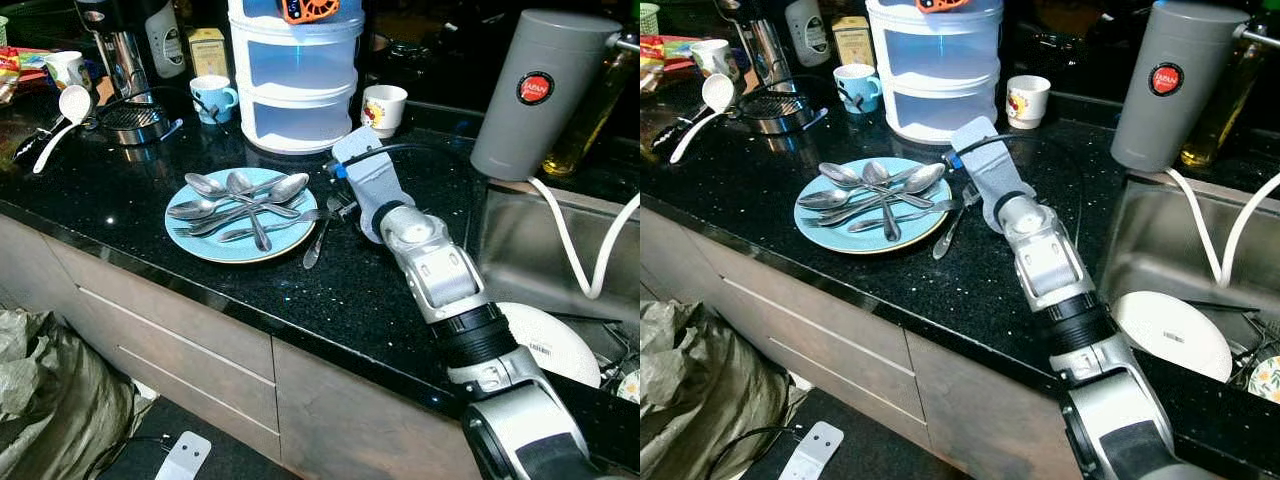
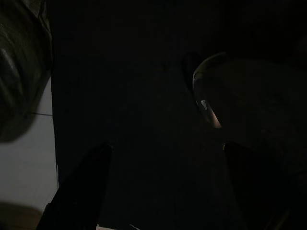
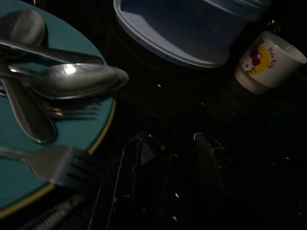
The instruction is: Kitchen organization
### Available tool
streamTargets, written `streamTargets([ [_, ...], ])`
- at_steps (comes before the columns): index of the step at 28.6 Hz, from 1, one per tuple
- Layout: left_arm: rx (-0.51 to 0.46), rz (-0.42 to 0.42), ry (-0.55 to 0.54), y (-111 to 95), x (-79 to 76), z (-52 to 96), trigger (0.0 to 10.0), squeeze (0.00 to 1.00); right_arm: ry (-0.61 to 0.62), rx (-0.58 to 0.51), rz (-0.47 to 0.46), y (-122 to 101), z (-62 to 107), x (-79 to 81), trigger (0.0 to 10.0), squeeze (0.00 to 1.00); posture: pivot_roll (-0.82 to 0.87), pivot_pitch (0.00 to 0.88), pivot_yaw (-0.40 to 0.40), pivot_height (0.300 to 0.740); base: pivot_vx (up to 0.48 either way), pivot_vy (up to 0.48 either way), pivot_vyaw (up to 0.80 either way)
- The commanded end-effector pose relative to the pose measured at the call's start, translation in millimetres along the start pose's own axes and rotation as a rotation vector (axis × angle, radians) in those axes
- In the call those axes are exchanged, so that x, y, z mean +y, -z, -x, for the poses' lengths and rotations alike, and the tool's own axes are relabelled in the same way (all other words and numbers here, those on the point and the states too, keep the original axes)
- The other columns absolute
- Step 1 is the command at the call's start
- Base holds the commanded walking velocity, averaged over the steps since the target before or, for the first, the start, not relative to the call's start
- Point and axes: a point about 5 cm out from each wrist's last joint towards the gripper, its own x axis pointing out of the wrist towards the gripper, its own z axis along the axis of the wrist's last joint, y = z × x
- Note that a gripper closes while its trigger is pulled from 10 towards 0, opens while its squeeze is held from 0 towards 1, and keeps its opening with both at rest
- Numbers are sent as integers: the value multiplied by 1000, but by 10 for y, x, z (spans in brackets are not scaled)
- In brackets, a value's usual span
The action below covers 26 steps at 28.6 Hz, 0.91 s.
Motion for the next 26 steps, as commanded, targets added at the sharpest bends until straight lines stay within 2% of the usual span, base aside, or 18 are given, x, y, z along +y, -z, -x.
streamTargets([
  [1,6,-12,30,7,-66,-12,10000,0,9,33,-21,20,-36,-9,10000,0,-7,0,-26,740,0,0,0],
  [5,5,-14,31,0,-78,-15,10000,0,46,91,-41,66,-106,-76,10000,0,-12,0,-30,740,0,0,0],
  [11,0,6,36,-12,-129,-27,10000,0,52,127,-35,141,-122,-158,10000,0,-69,0,-70,740,0,0,0],
  [15,-2,17,39,-13,-152,-31,10000,0,53,133,-51,153,-119,-206,10000,0,-83,0,-69,740,0,0,0],
  [21,2,17,41,4,-153,-31,10000,0,29,123,-67,135,-150,-168,10000,0,-77,0,-56,740,0,0,0],
  [26,6,10,38,13,-123,-24,10000,0,-38,141,-89,120,-185,-56,10000,0,-21,0,-29,740,0,0,0],
])
